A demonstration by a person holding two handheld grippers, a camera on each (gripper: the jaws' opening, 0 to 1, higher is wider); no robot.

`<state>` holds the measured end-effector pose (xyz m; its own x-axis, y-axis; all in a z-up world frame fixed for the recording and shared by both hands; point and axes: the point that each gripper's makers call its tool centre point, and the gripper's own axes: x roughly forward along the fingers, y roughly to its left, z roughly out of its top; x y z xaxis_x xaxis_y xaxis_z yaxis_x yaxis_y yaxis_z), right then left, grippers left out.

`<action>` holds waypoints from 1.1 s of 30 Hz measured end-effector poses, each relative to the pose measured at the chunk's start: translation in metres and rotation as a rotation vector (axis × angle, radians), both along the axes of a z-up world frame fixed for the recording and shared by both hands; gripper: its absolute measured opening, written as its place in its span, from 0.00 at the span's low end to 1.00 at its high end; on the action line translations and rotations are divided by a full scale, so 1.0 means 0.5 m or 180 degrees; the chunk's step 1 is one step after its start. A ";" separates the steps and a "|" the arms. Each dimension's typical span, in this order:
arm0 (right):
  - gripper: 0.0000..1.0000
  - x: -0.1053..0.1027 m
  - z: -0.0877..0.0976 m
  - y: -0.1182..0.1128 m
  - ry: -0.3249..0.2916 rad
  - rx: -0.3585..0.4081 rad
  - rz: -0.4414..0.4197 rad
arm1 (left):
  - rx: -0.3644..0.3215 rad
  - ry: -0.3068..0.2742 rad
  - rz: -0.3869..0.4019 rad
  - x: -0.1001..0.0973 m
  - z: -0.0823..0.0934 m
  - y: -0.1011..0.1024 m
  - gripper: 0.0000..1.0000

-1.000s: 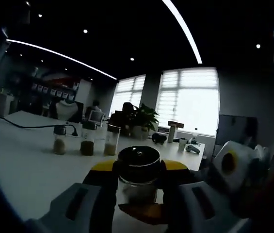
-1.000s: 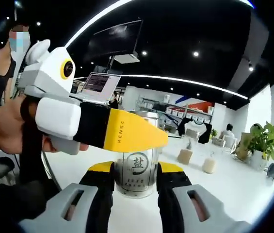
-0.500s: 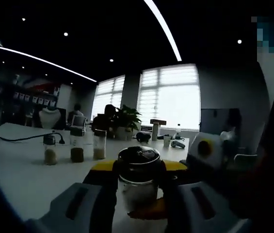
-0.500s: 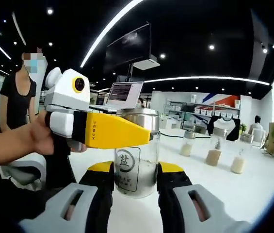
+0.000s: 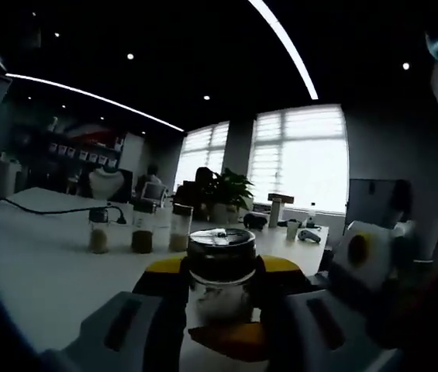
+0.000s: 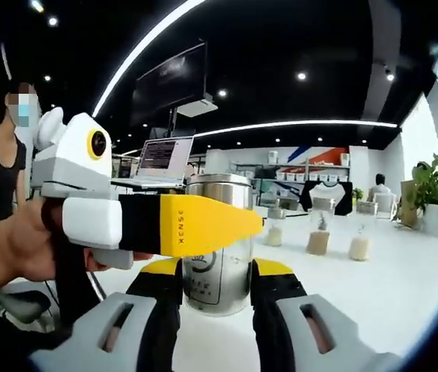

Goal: Rotate the seasoning bottle until the label or dispensing opening points toward the visible target arrow and the bottle remains upright within the marked orientation range

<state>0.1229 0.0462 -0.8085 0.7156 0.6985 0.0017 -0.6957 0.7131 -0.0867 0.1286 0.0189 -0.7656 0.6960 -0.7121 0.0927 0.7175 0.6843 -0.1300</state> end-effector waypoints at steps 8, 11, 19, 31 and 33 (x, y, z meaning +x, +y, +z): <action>0.33 -0.007 0.011 0.003 -0.0151 -0.0134 0.0290 | 0.0348 -0.0205 -0.0100 0.000 0.009 0.003 0.36; 0.33 -0.008 0.007 0.008 -0.0190 -0.0206 0.0345 | 0.0439 -0.0207 -0.0117 0.003 0.003 0.004 0.36; 0.32 -0.003 0.014 0.011 0.0044 0.0115 0.0620 | 0.0226 -0.0100 -0.0391 0.003 -0.017 0.009 0.36; 0.31 0.016 0.032 0.045 -0.0021 0.0195 0.0555 | -0.0207 0.0051 -0.0623 0.016 0.013 0.045 0.38; 0.31 0.028 0.026 0.052 -0.0027 0.0129 0.0531 | -0.0139 0.0070 -0.0496 0.026 0.007 0.053 0.37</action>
<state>0.1369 0.0722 -0.7957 0.5895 0.8069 0.0377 -0.8042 0.5907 -0.0665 0.1413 0.0456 -0.7622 0.5797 -0.8071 0.1120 0.8111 0.5584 -0.1740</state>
